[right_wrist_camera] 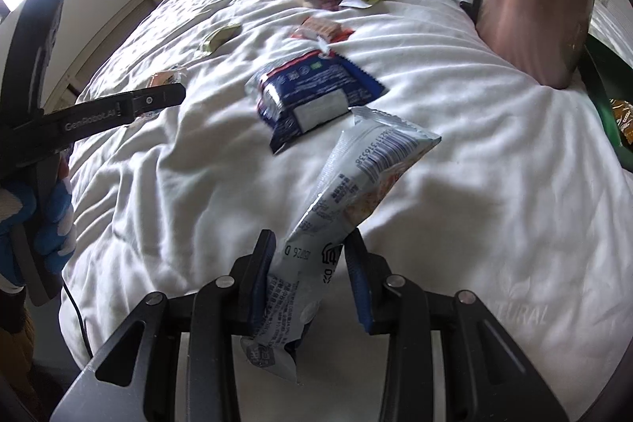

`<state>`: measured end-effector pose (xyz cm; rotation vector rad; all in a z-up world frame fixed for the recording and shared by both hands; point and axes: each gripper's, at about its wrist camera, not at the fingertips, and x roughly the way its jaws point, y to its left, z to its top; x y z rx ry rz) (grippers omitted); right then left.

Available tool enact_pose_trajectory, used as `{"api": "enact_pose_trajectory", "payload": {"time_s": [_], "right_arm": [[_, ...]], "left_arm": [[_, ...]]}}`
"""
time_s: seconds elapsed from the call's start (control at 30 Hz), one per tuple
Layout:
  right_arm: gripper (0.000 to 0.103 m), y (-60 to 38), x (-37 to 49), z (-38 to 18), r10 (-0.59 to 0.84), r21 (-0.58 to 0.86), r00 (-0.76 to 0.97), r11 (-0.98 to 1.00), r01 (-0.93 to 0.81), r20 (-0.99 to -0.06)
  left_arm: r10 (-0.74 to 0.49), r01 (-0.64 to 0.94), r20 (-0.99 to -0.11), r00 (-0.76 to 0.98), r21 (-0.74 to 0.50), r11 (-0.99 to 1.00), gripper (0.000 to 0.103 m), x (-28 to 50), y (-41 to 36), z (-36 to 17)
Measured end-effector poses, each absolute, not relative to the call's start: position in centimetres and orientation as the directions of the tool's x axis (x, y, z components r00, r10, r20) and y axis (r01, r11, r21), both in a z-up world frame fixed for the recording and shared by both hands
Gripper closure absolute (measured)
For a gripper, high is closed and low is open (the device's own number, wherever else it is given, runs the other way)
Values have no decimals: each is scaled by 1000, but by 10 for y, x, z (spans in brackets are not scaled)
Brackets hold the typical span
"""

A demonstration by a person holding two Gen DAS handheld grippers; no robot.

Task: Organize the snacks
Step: 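Lift both held packets off the bed with both tools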

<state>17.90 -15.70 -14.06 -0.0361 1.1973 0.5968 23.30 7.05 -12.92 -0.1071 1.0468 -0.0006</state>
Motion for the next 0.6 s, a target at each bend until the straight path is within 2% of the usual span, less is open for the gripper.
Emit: {"api": "enact_pose_trajectory", "payload": {"time_s": [0.4, 0.6], "right_arm": [[44, -184, 121, -118, 388, 227, 223, 823, -521, -894], [44, -229, 95, -109, 353, 196, 264, 856, -479, -898]], "left_arm": [[-109, 2, -869, 482, -123, 992, 78, 144, 42, -109], [-142, 47, -877, 459, -136, 990, 78, 108, 15, -106]]}}
